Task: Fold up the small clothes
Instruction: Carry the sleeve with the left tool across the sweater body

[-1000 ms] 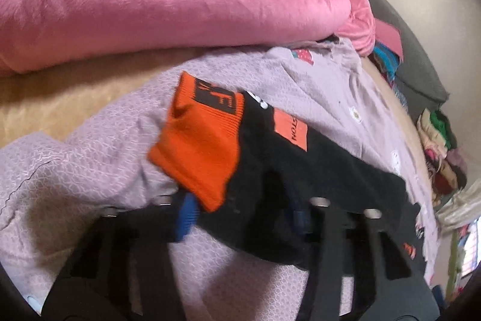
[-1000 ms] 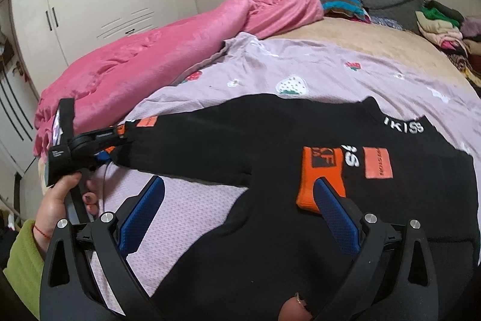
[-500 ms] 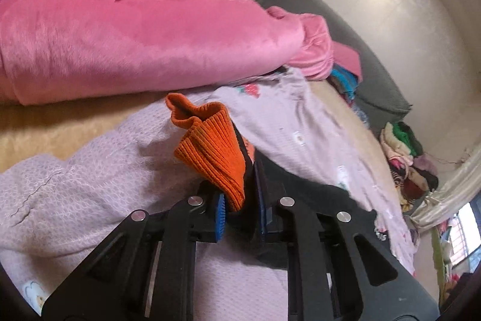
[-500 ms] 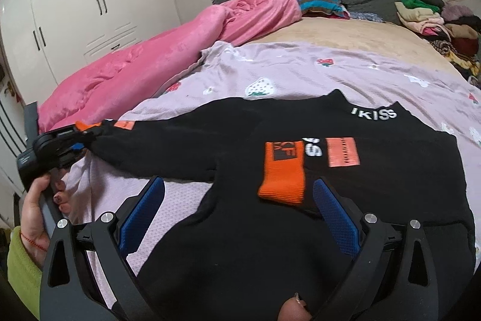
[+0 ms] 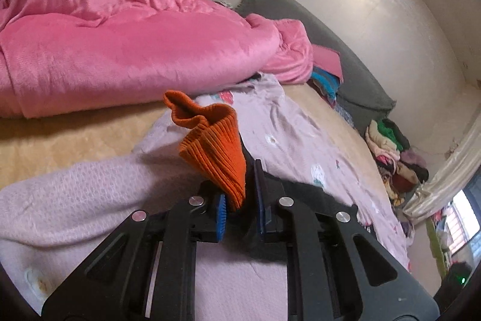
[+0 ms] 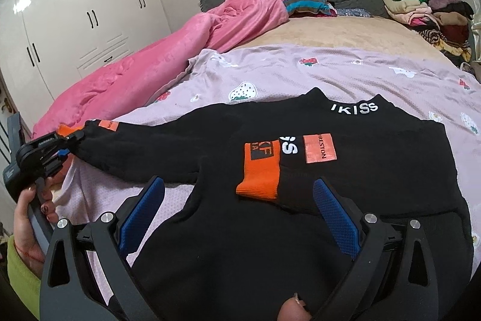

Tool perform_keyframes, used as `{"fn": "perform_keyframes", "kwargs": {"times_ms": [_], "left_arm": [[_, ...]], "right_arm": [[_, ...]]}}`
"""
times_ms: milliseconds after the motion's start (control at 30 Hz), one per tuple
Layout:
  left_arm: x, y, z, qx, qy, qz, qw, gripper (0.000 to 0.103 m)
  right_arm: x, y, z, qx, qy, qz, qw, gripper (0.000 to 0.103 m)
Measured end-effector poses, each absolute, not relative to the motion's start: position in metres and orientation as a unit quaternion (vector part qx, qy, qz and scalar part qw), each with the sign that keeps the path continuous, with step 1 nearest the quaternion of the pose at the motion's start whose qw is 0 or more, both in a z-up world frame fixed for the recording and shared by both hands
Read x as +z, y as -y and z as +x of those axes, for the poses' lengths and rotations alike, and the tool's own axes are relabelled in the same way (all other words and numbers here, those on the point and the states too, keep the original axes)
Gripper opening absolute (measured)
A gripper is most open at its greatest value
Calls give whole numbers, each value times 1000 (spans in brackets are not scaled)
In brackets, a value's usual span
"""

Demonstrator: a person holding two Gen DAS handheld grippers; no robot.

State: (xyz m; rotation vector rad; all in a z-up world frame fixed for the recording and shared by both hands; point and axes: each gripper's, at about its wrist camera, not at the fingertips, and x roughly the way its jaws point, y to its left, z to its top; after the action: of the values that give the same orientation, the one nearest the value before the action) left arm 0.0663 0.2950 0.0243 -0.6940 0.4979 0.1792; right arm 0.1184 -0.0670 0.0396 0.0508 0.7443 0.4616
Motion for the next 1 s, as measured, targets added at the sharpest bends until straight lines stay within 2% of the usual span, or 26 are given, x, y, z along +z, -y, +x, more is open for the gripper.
{"fn": "perform_keyframes", "kwargs": {"times_ms": [300, 500, 1000], "left_arm": [[42, -243, 58, 51, -245, -246, 936, 6], [56, -226, 60, 31, -229, -232, 945, 5], [71, -183, 81, 5, -247, -210, 946, 5]], "right_arm": [[43, 76, 115, 230, -359, 41, 904, 99], [51, 100, 113, 219, -351, 63, 908, 99], [55, 187, 111, 157, -349, 127, 915, 98]]}}
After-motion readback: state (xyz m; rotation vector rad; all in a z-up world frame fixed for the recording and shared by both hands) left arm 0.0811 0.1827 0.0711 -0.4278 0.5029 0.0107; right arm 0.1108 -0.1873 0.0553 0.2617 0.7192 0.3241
